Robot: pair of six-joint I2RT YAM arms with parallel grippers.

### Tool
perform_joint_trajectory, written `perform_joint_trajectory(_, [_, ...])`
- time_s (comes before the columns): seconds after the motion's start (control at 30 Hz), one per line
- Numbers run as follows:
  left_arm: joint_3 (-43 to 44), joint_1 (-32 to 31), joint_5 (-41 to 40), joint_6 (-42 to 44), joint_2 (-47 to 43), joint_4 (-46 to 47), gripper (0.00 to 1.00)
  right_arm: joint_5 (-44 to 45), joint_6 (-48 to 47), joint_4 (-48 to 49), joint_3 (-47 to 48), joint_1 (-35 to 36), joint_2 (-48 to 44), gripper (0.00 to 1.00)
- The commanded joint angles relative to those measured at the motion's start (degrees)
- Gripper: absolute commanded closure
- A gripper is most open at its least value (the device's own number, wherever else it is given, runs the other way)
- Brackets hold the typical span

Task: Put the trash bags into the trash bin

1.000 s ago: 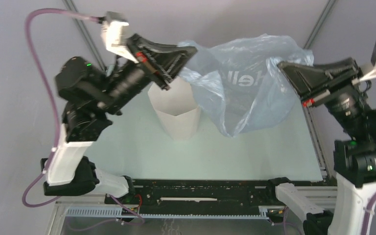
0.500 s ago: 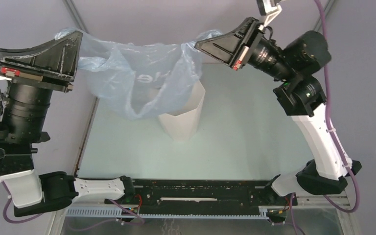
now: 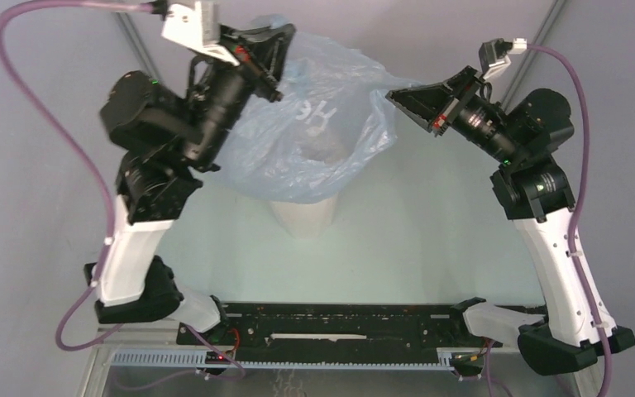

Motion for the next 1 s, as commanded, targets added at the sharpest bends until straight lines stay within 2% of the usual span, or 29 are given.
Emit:
perform_joint_trajectory(0.0, [8.47, 0.45, 5.01, -1.67, 3.62, 0.02, 1.0, -7.36, 2.84, -2.72, 0.98, -3.01, -1.94, 1.0])
perform_joint_trajectory(0.13, [7.13, 1.98, 7.51, -3.32, 5.19, 2.12, 1.0, -10.62, 2.21, -2.64, -0.12, -3.13, -1.22, 1.0])
perform_joint_trajectory(0.3, [14.37, 4.35, 9.05, -4.14, 9.16, 3.94, 1.0, -11.49, 1.59, -2.27, 3.45, -3.3, 2.32, 1.0])
perform_joint_trajectory(0.4, [13.18, 5.46, 8.84, -4.18, 8.08, 7.34, 1.0, -11.9, 2.26, -1.06, 7.02, -3.3, 5.52, 1.0])
perform_joint_trajectory(0.63, [8.43, 7.89, 7.51, -6.03, 5.54, 7.53, 1.0, -12.52, 2.84, -1.24, 18.78, -3.3, 14.05, 1.0])
perform_joint_trajectory(0.77, [3.01, 8.47, 7.87, -8.08, 3.43, 7.28, 1.0, -13.0, 1.33, -3.78, 15.77, -3.46, 12.47, 1.0])
perform_joint_trajectory(0.97, [0.02, 8.54, 11.66, -12.76, 3.77, 5.97, 1.0, -12.51, 0.27, -3.14, 0.79, -4.38, 3.23, 1.0])
